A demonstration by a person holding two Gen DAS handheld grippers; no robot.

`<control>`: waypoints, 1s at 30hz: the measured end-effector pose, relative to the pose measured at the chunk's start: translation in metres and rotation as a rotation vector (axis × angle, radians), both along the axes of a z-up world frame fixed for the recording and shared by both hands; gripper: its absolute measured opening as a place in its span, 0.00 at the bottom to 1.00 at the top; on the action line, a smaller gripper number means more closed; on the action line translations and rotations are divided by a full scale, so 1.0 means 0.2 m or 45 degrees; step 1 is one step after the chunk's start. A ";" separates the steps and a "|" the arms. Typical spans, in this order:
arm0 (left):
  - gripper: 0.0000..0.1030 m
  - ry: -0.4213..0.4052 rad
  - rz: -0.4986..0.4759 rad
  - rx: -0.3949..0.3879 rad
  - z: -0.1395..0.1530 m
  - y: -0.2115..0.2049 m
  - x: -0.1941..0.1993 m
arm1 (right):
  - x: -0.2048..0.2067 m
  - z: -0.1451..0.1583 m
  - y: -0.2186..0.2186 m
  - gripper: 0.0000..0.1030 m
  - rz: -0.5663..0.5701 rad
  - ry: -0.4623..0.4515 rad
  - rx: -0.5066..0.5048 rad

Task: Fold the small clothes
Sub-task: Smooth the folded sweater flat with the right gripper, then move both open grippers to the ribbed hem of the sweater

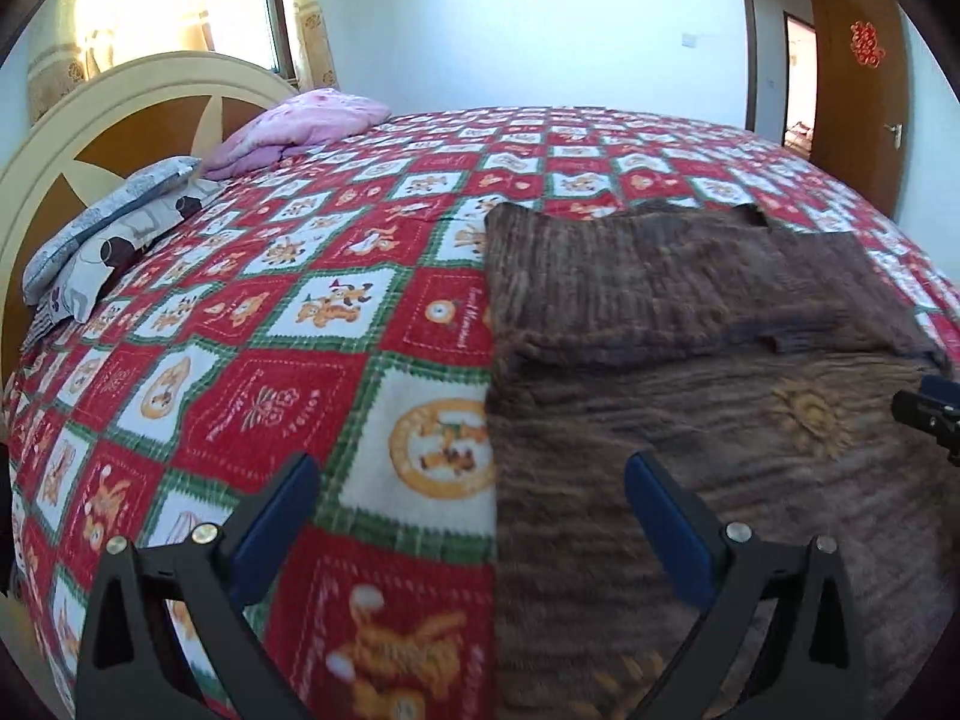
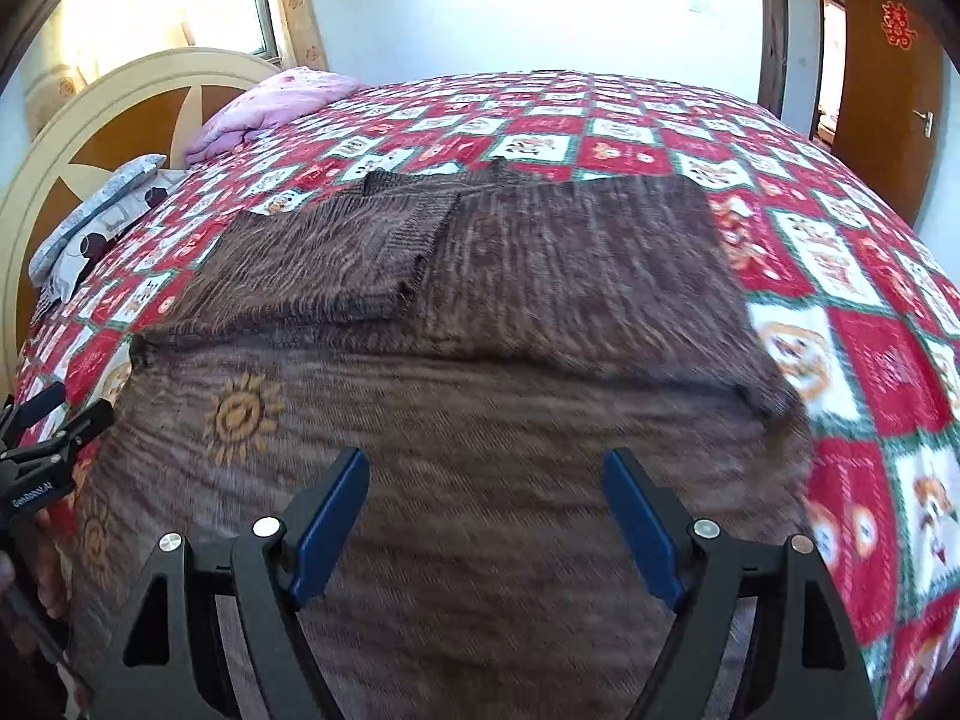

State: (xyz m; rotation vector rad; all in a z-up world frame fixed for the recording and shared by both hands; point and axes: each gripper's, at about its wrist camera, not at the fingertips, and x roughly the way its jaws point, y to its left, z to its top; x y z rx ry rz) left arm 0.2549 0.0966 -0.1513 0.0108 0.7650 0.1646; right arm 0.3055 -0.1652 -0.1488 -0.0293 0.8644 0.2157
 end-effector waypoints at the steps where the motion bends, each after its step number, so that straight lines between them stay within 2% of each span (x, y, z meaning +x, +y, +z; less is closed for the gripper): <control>1: 1.00 -0.012 -0.011 -0.009 0.02 -0.01 -0.03 | -0.02 0.01 -0.02 0.79 -0.004 -0.002 0.002; 10: 1.00 -0.029 -0.082 -0.055 0.09 -0.07 -0.18 | -0.19 -0.01 -0.03 0.79 0.030 0.010 -0.072; 21: 1.00 -0.015 -0.134 -0.014 0.10 -0.10 -0.34 | -0.35 -0.05 -0.02 0.79 0.057 0.021 -0.147; 30: 1.00 0.005 -0.203 -0.014 0.11 -0.15 -0.48 | -0.47 -0.01 -0.06 0.79 0.065 0.064 -0.149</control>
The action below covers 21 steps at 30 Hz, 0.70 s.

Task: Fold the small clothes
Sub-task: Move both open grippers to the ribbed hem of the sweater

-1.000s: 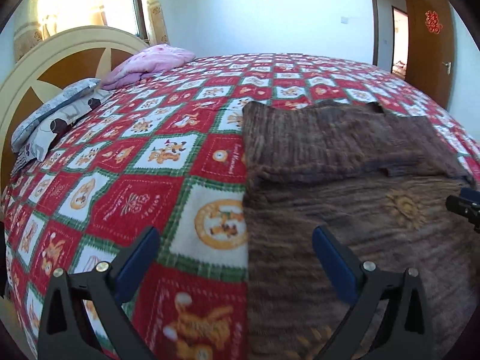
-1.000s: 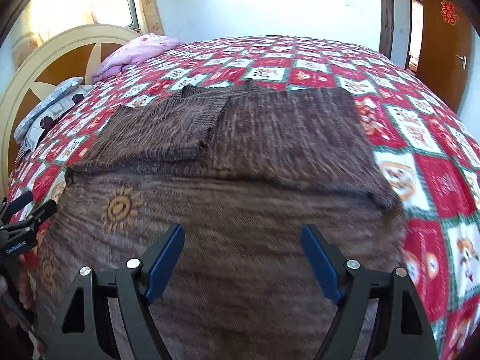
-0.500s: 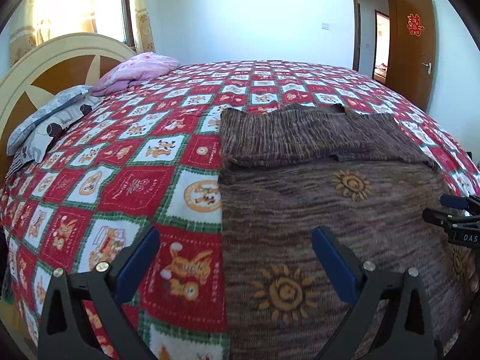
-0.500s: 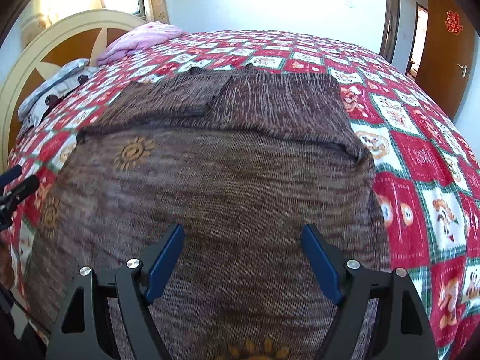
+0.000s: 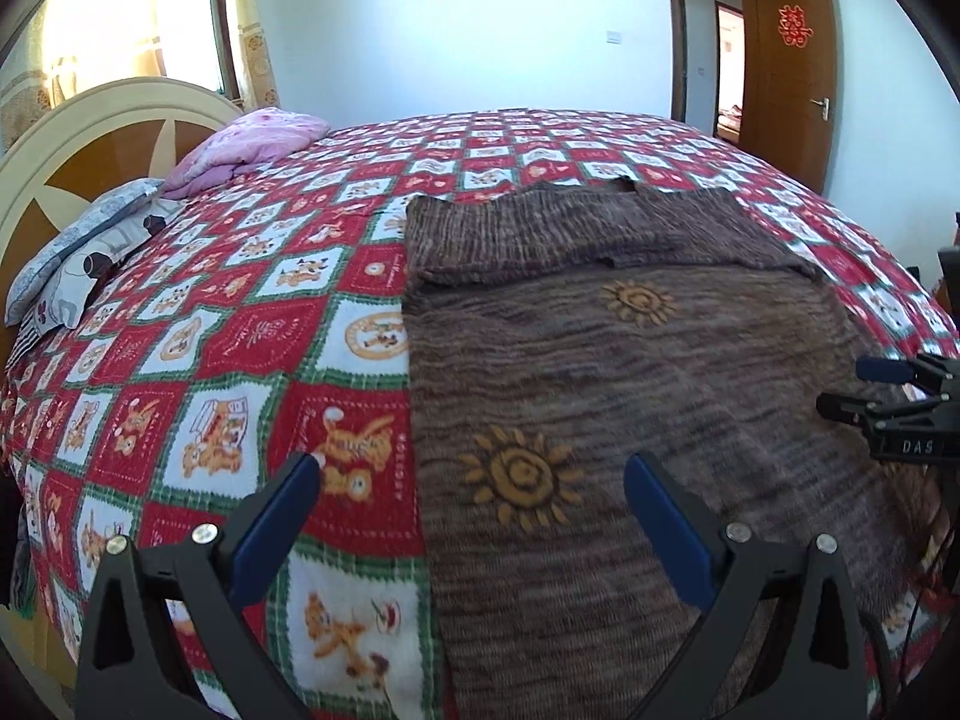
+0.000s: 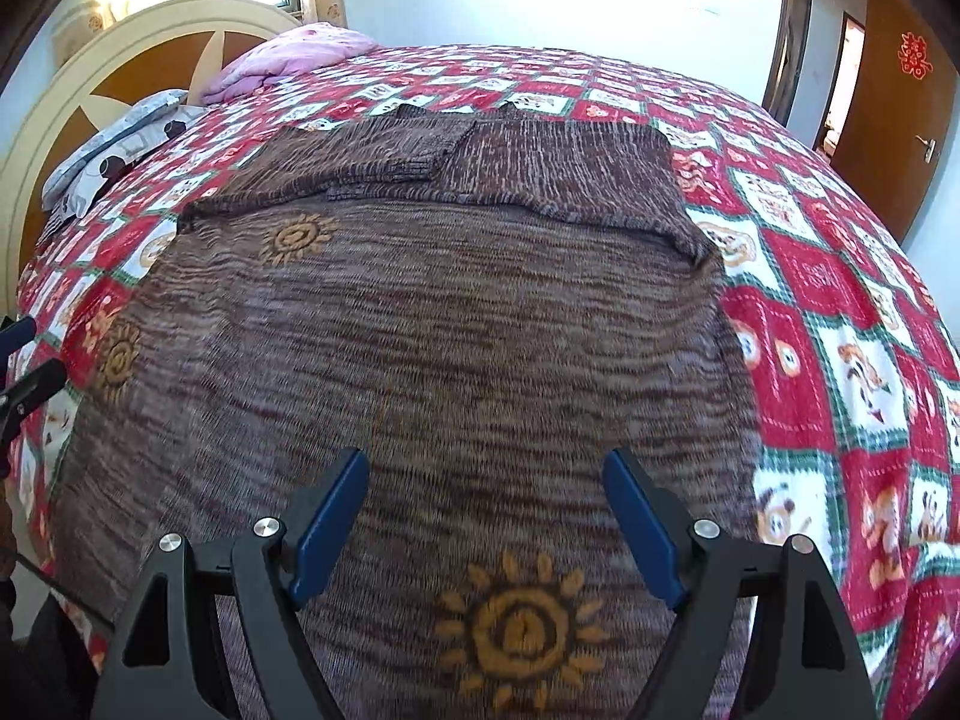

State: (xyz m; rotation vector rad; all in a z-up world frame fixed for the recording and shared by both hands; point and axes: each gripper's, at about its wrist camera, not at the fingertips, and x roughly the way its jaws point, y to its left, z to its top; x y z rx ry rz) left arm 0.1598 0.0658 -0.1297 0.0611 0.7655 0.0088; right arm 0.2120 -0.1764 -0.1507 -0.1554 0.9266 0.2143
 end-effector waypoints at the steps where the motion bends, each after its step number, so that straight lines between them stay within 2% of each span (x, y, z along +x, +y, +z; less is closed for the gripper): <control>1: 1.00 0.005 -0.005 -0.002 0.00 0.00 -0.02 | -0.02 0.01 0.00 0.79 0.004 0.002 -0.007; 5: 1.00 0.033 -0.038 -0.045 -0.01 0.00 -0.11 | -0.12 0.06 -0.01 0.79 0.037 -0.012 -0.021; 11: 0.99 0.069 -0.090 -0.010 -0.06 -0.02 -0.25 | -0.30 0.08 -0.05 0.79 0.071 -0.013 -0.043; 16: 0.88 0.155 -0.148 -0.044 -0.12 -0.03 -0.36 | -0.41 0.09 -0.07 0.79 0.087 -0.027 -0.037; 21: 0.77 0.244 -0.137 -0.108 -0.17 0.01 -0.41 | -0.50 0.09 -0.05 0.79 0.121 -0.036 -0.044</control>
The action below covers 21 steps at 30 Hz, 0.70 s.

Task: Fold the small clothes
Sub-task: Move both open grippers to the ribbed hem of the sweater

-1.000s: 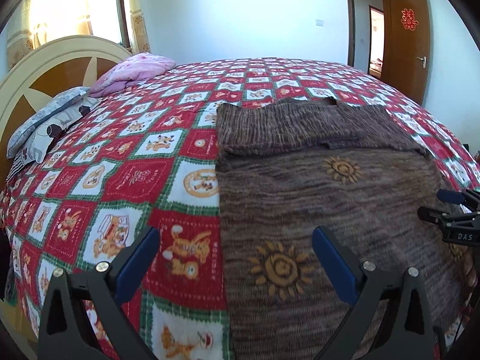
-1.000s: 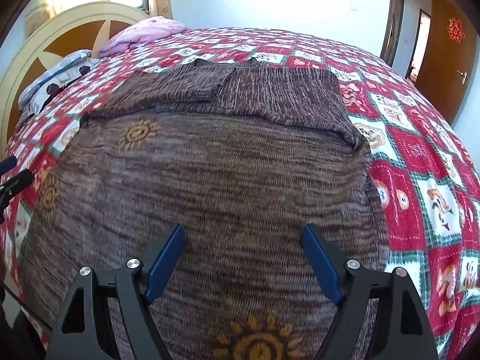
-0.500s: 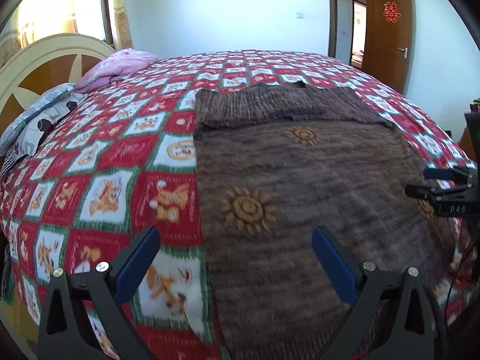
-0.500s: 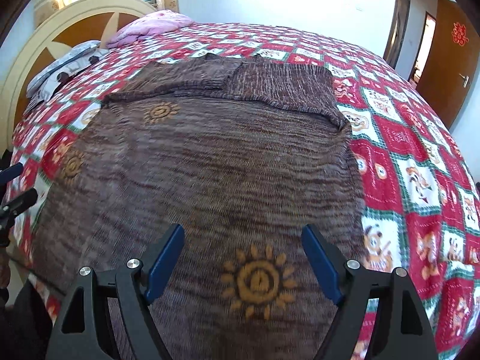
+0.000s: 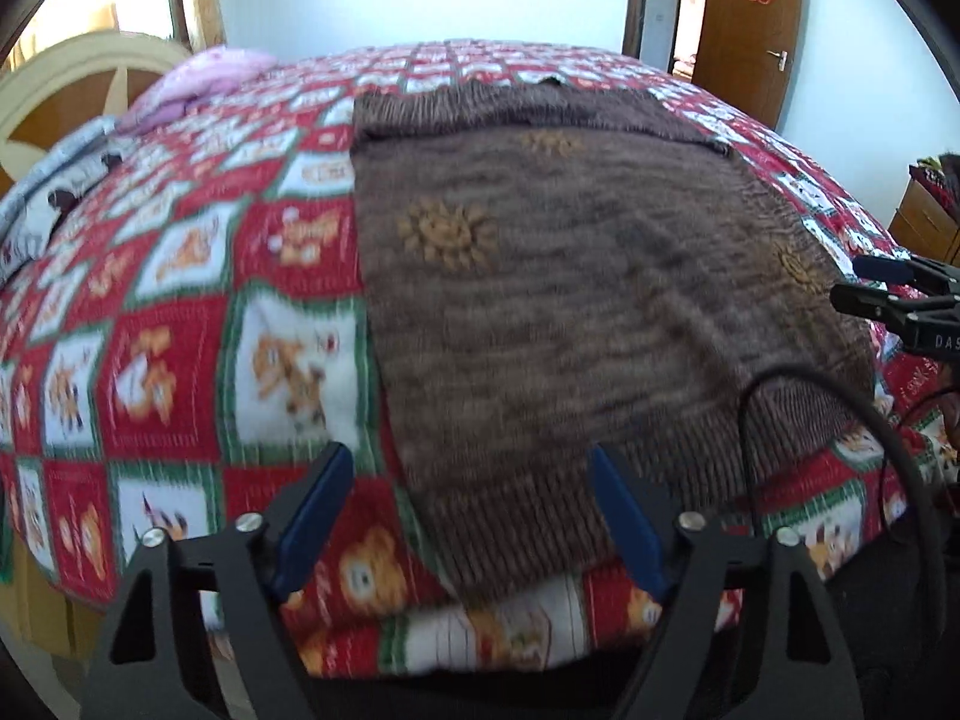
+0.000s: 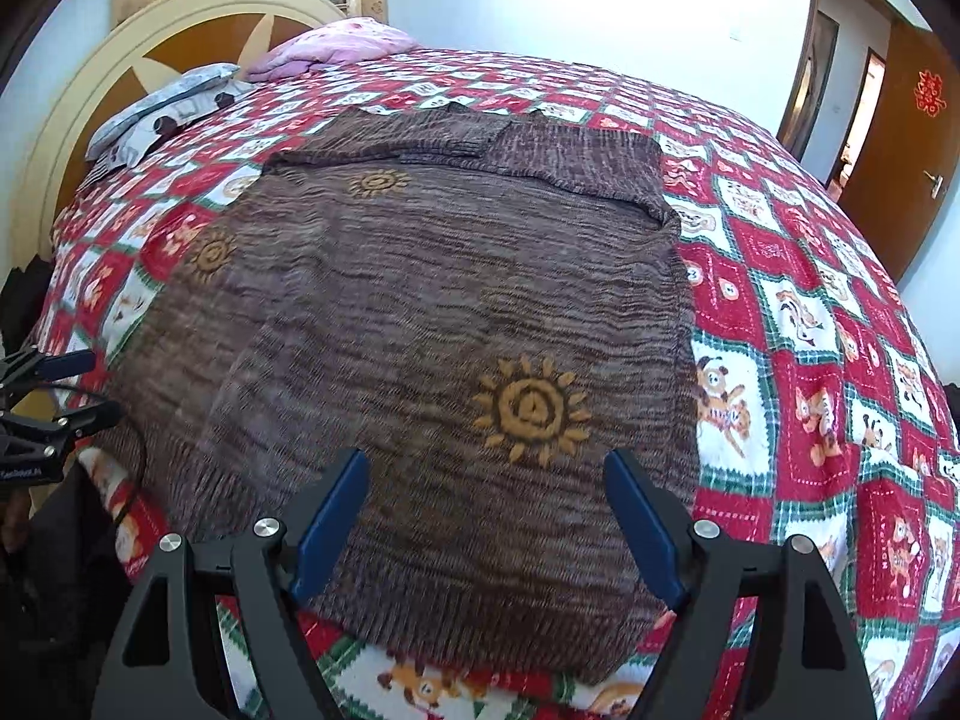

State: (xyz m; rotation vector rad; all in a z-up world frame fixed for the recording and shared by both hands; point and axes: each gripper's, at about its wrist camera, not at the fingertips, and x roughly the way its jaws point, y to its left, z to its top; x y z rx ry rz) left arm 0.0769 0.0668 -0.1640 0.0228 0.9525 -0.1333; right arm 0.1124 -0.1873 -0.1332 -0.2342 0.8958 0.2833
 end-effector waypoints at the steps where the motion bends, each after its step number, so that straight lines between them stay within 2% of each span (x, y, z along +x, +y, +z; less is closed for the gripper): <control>1: 0.71 0.019 0.008 -0.016 -0.01 0.01 -0.01 | -0.01 -0.01 0.00 0.79 0.008 0.005 0.002; 4: 0.59 0.075 0.023 -0.086 -0.03 0.05 -0.02 | -0.03 -0.02 0.01 0.79 0.021 0.015 0.007; 10: 0.47 0.117 0.051 -0.220 -0.06 0.10 -0.02 | -0.05 -0.03 0.00 0.79 0.017 0.006 0.019; 12: 0.44 0.126 0.043 -0.223 -0.07 0.09 -0.02 | -0.05 -0.03 0.00 0.79 0.012 0.006 0.025; 16: 0.43 0.128 0.042 -0.201 -0.06 0.07 -0.02 | -0.05 -0.03 -0.01 0.79 0.005 0.012 0.030; 19: 0.40 0.171 0.051 -0.174 -0.06 0.07 -0.05 | -0.06 -0.03 -0.02 0.79 0.003 0.000 0.027; 21: 0.39 0.153 0.060 -0.168 -0.03 0.07 -0.09 | -0.07 -0.03 -0.02 0.79 0.005 -0.006 0.026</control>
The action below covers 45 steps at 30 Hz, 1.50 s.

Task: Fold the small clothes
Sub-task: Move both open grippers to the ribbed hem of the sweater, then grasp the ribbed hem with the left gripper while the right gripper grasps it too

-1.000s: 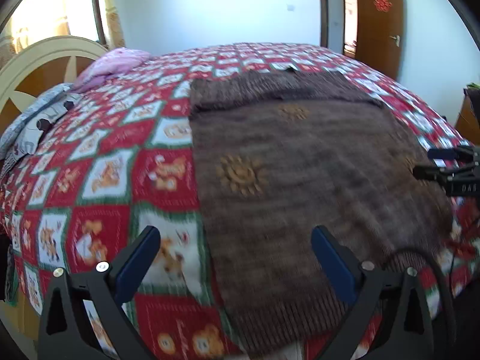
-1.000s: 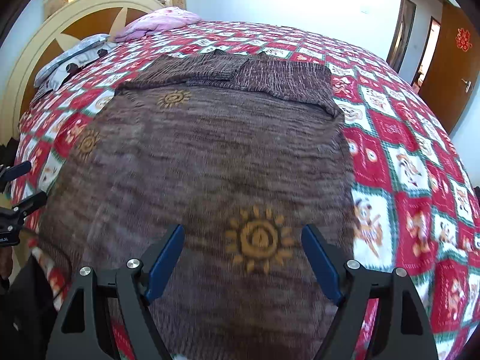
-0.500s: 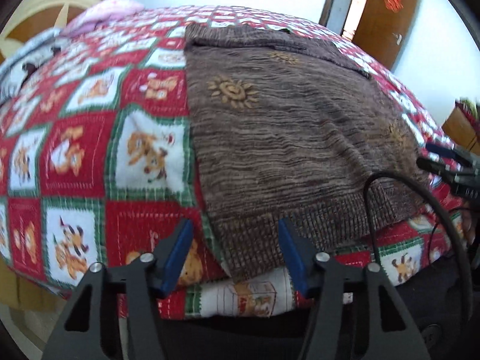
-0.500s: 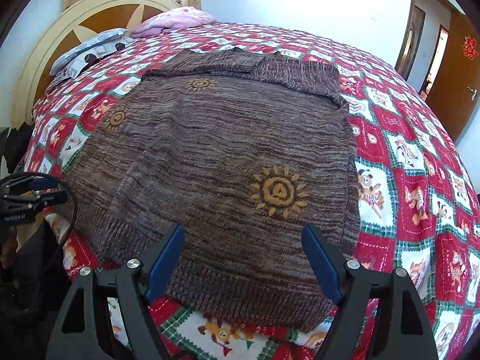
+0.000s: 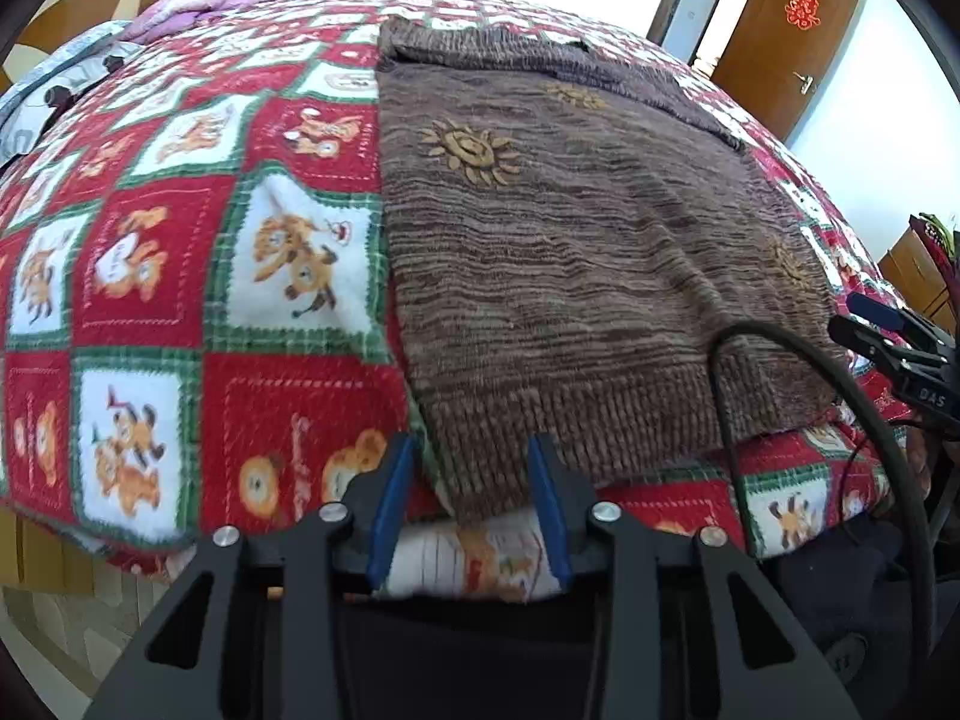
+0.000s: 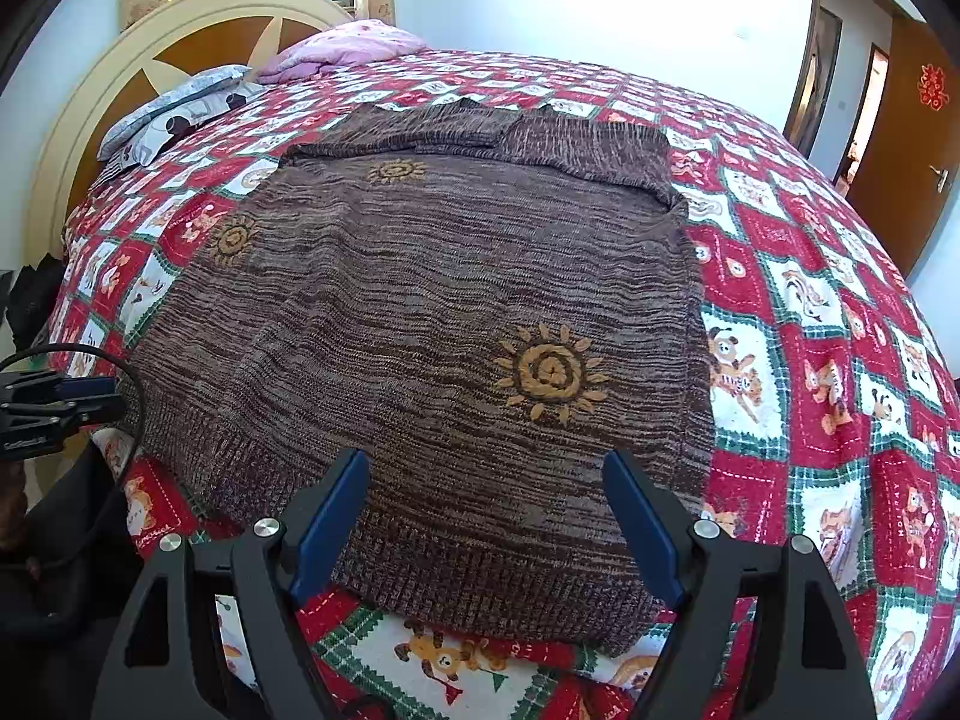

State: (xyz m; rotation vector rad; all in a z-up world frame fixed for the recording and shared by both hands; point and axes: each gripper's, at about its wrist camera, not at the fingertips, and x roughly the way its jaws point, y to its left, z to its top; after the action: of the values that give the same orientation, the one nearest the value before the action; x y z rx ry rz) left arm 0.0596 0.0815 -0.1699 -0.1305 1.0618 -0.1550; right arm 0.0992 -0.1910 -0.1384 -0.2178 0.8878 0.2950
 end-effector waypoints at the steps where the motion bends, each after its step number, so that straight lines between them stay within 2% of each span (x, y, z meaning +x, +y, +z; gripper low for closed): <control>1: 0.39 -0.019 -0.007 0.001 0.02 0.00 -0.02 | 0.00 0.00 0.00 0.79 0.002 0.001 0.002; 5: 0.39 -0.084 -0.042 0.001 0.06 -0.03 -0.05 | -0.01 -0.01 0.01 0.79 0.012 0.004 0.003; 10: 0.39 0.038 -0.014 -0.061 -0.05 0.00 0.01 | -0.01 -0.01 0.01 0.79 0.010 -0.010 0.006; 17: 0.39 0.006 -0.027 -0.085 -0.05 -0.01 0.05 | 0.01 0.00 -0.03 0.79 -0.019 0.021 -0.001; 18: 0.38 -0.001 -0.024 -0.082 -0.05 -0.01 0.04 | 0.01 0.02 -0.05 0.79 -0.040 0.030 0.010; 20: 0.28 -0.002 -0.021 -0.056 -0.05 -0.01 0.04 | 0.02 0.04 -0.10 0.79 -0.073 0.043 0.030; 22: 0.12 0.007 -0.002 -0.059 -0.05 0.01 0.04 | 0.01 0.06 -0.17 0.79 -0.114 0.059 0.058; 23: 0.10 0.011 -0.002 -0.071 -0.05 0.02 0.03 | 0.00 0.06 -0.21 0.79 -0.132 0.070 0.068; 30: 0.07 -0.054 -0.032 -0.081 0.01 0.02 0.00 | -0.08 -0.01 -0.42 0.79 -0.239 0.181 0.140; 36: 0.07 -0.168 -0.061 -0.091 0.11 0.01 -0.02 | -0.09 -0.05 -0.48 0.78 -0.263 0.236 0.239; 39: 0.07 -0.166 -0.058 -0.070 0.10 0.02 -0.02 | -0.09 -0.08 -0.46 0.73 -0.259 0.260 0.218; 42: 0.07 -0.138 -0.042 -0.075 0.06 0.03 0.01 | -0.08 -0.12 -0.46 0.62 -0.247 0.325 0.265; 45: 0.06 -0.142 -0.043 -0.062 0.05 0.03 0.01 | -0.06 -0.16 -0.47 0.62 -0.265 0.333 0.292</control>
State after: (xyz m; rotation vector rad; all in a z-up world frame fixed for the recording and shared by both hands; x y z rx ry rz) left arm 0.0618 0.0868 -0.1594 -0.1462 0.9500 -0.2166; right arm 0.0878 -0.2859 -0.1694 0.1291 1.1168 0.2321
